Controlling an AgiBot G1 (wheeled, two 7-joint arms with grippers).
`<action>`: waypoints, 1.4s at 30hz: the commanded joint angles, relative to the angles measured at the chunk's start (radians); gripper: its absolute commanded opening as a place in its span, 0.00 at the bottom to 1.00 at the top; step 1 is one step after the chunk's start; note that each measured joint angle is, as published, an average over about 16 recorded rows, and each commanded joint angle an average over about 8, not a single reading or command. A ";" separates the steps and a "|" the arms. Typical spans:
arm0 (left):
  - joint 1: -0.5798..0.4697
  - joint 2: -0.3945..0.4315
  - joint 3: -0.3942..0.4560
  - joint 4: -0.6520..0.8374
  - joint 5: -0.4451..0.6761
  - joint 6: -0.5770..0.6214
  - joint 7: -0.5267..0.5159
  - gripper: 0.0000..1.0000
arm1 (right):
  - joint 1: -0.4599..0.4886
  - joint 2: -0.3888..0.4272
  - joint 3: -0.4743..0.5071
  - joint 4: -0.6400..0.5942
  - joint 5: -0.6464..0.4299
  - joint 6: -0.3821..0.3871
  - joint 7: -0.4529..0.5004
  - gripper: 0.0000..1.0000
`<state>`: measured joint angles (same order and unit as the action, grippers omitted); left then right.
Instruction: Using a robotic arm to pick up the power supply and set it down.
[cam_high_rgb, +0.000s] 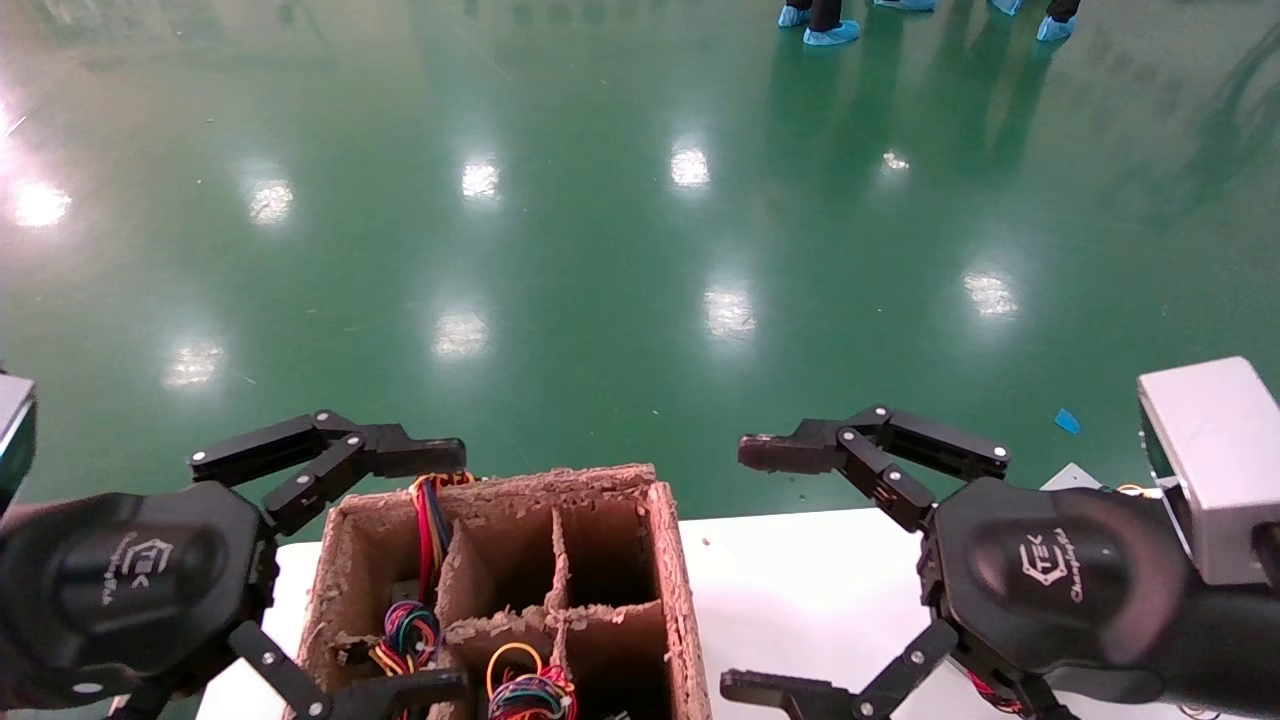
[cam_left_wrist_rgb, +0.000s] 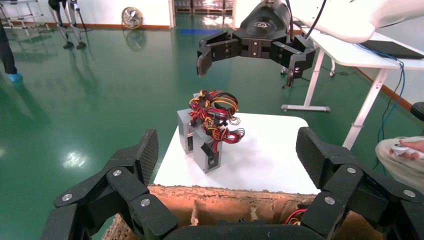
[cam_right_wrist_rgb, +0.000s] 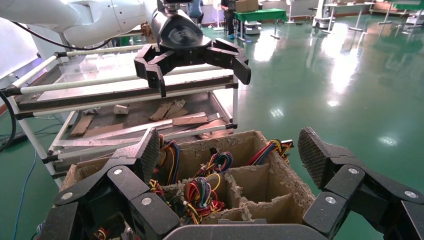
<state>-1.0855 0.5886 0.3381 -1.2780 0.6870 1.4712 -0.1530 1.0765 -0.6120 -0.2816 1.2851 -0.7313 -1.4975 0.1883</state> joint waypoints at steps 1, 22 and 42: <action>0.000 0.000 0.000 0.000 0.000 0.000 0.000 1.00 | -0.001 0.000 0.001 0.000 0.000 0.001 0.000 1.00; 0.000 0.000 0.000 0.000 0.000 0.000 0.000 1.00 | -0.003 0.001 0.003 -0.002 0.001 0.003 -0.001 1.00; 0.000 0.000 0.000 0.000 0.000 0.000 0.000 1.00 | -0.004 0.002 0.003 -0.002 0.001 0.004 -0.001 1.00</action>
<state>-1.0855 0.5885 0.3381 -1.2780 0.6870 1.4712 -0.1530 1.0727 -0.6105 -0.2782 1.2832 -0.7302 -1.4938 0.1873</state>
